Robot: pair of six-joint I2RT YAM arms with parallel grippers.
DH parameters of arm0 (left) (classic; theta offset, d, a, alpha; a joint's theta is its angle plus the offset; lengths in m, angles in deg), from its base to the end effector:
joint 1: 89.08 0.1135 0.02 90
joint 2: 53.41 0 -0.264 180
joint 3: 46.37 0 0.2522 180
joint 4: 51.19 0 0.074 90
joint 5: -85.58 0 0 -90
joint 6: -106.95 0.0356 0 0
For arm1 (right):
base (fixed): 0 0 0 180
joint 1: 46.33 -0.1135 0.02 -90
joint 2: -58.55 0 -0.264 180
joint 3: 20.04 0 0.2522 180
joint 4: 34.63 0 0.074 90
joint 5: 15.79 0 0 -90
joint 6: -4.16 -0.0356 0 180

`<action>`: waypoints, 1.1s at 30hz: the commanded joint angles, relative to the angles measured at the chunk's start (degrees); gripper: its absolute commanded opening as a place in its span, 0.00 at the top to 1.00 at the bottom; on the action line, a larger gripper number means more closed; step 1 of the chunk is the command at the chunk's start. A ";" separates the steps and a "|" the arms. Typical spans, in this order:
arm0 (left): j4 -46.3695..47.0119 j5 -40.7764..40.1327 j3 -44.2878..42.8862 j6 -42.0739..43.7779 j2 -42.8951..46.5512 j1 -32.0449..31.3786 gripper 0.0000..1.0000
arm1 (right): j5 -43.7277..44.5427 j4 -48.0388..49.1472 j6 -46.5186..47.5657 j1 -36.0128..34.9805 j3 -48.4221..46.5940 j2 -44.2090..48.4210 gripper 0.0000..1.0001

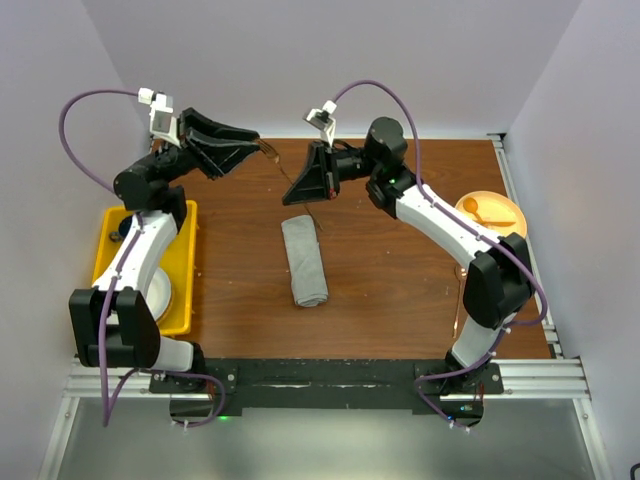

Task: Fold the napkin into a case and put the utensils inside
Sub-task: Pass from the right arm to the left

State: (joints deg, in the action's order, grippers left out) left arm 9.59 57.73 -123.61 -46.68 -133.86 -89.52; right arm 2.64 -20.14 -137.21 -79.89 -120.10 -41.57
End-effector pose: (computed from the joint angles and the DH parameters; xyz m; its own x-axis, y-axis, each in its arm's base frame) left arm 0.2764 -0.0336 0.4362 -0.0531 -0.4182 -0.9068 0.9684 0.2001 -0.1490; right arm 0.3156 0.2499 0.3944 -0.6050 -0.1050 -0.7893 -0.7493 -0.2602 0.6090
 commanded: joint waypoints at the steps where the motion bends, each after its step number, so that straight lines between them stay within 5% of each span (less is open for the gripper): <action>1: 7.28 -1.50 -3.14 0.53 -0.06 -0.61 0.70 | -0.85 1.63 0.40 -0.63 -2.03 0.62 1.00; 6: 6.93 -1.24 -2.52 0.53 -0.33 -1.22 1.00 | -0.50 2.25 0.31 -0.63 -2.20 0.27 1.00; 14: 6.14 -1.16 -0.94 -0.52 -0.85 -1.48 1.00 | -0.32 1.81 0.57 -0.63 -3.61 -0.25 1.00; 23: 4.91 -1.86 -0.15 0.27 -1.03 -1.66 0.73 | -0.32 2.86 -0.04 -0.63 -2.47 0.45 1.00; 25: 5.00 -1.77 -0.15 0.35 -1.12 -1.66 0.74 | -0.41 2.86 0.13 -0.63 -2.12 0.71 1.00; 30: 5.52 -2.03 -0.50 0.44 -1.29 -1.57 1.00 | -0.59 2.51 0.57 -0.63 -1.85 1.06 1.00; 32: 5.09 -2.21 -1.02 0.18 -1.47 -1.66 1.00 | 0.37 0.51 1.71 -0.54 -1.76 1.15 1.00; 33: 4.13 -2.30 -1.12 0.09 -1.47 -1.66 1.00 | 0.64 -0.55 3.11 -0.63 -1.76 1.06 0.92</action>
State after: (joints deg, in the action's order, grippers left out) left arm 10.51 56.77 -123.96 -46.73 -135.12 -91.16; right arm 2.99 -20.31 -137.25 -80.11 -120.85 -42.35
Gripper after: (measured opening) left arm 0.021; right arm 0.037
